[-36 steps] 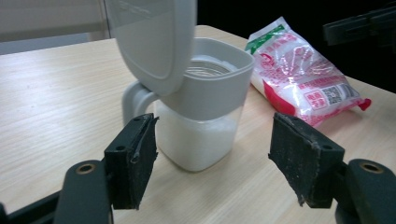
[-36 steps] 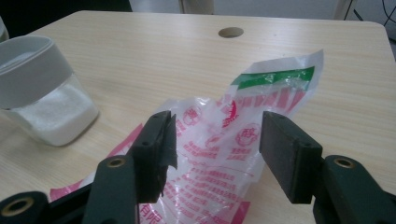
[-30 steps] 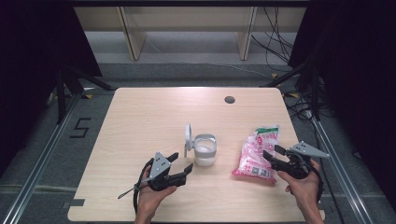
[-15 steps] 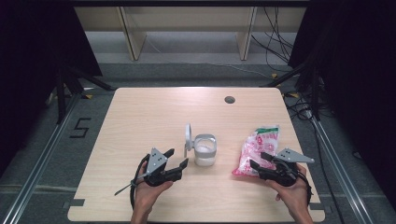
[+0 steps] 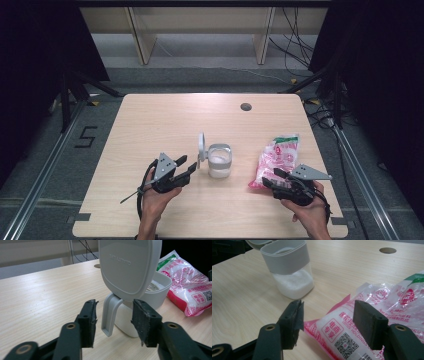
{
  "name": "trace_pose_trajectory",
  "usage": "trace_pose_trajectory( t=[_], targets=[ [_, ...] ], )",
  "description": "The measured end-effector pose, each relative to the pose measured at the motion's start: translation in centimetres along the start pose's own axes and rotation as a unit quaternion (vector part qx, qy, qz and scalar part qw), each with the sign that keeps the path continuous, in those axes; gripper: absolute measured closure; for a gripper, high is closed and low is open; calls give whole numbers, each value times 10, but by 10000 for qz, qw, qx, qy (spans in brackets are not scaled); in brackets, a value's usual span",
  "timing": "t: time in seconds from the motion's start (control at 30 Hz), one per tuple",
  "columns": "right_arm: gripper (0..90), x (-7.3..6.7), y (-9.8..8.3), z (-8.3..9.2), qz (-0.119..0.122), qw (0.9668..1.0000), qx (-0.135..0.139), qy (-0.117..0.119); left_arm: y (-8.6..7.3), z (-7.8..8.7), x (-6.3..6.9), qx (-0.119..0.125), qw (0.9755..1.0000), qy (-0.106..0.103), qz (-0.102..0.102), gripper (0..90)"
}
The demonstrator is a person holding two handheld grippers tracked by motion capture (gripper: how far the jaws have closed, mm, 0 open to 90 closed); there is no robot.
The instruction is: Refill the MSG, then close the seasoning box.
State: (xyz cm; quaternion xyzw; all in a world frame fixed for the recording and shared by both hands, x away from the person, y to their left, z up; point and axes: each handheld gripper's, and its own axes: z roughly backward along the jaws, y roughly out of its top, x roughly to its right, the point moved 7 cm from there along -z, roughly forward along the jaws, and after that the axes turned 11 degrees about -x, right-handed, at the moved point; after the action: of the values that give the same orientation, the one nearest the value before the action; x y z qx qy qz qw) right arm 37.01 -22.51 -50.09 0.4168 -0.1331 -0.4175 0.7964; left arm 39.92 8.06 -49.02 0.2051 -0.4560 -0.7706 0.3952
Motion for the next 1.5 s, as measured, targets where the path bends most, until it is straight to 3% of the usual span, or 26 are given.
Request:
trace_pose_trajectory(
  t=[0.13,0.27,0.37,0.4,0.43,0.5,0.6,0.63,0.73,0.8,0.87,0.97,1.03,1.13,1.17,1.33,1.4,1.43,1.47,1.5],
  targets=[
    [412,-1,-2,1,101,9999,-123,-15,4,2,-2,110,9999,47,-12,652],
    [412,-3,0,3,-3,10000,-14,13,6,3,-4,147,9997,163,-95,772],
    [412,-1,0,3,98,9999,41,-18,7,1,-4,162,9996,169,-155,824],
    [412,-2,-1,4,107,9999,-21,-11,7,1,-4,177,9996,170,-158,828],
    [412,-5,-2,4,-32,10000,-43,37,7,0,-3,175,9996,145,-142,838],
    [413,-3,-1,3,134,9999,0,-7,9,-1,-4,195,9996,137,-180,841],
    [412,-7,-2,4,34,10000,-54,55,11,1,-4,214,9993,199,-213,849],
    [413,-5,-1,3,156,9999,-17,43,12,2,-4,216,9993,218,-214,861],
    [412,-6,-2,3,159,9999,-18,57,16,2,-2,269,9992,155,-250,873],
    [411,-10,-3,3,7,9999,15,101,18,2,-2,263,9992,145,-263,876],
    [412,-9,-3,4,155,9999,3,70,19,1,-3,243,9992,157,-283,881],
    [410,-9,-2,3,154,9999,15,61,20,1,-3,287,9992,99,-244,886],
    [409,-14,-5,5,-92,9996,-184,176,21,2,-2,258,9993,124,-233,886],
    [408,-12,-4,3,110,9998,-76,119,23,2,0,215,9990,141,-377,889],
    [408,-14,-5,3,30,9997,-131,183,24,2,1,204,9989,134,-398,889],
    [407,-15,-4,1,156,9996,-133,192,29,0,2,175,9988,125,-445,889],
    [406,-16,-5,1,79,9997,-192,156,29,1,2,154,9986,142,-490,889],
    [406,-14,-4,1,172,9996,-161,138,30,1,3,167,9986,147,-480,889],
    [406,-19,-5,1,-34,9994,-238,235,31,1,3,169,9987,141,-464,889],
    [406,-18,-5,1,28,9995,-224,220,31,1,3,175,9986,147,-469,889]
  ],
)
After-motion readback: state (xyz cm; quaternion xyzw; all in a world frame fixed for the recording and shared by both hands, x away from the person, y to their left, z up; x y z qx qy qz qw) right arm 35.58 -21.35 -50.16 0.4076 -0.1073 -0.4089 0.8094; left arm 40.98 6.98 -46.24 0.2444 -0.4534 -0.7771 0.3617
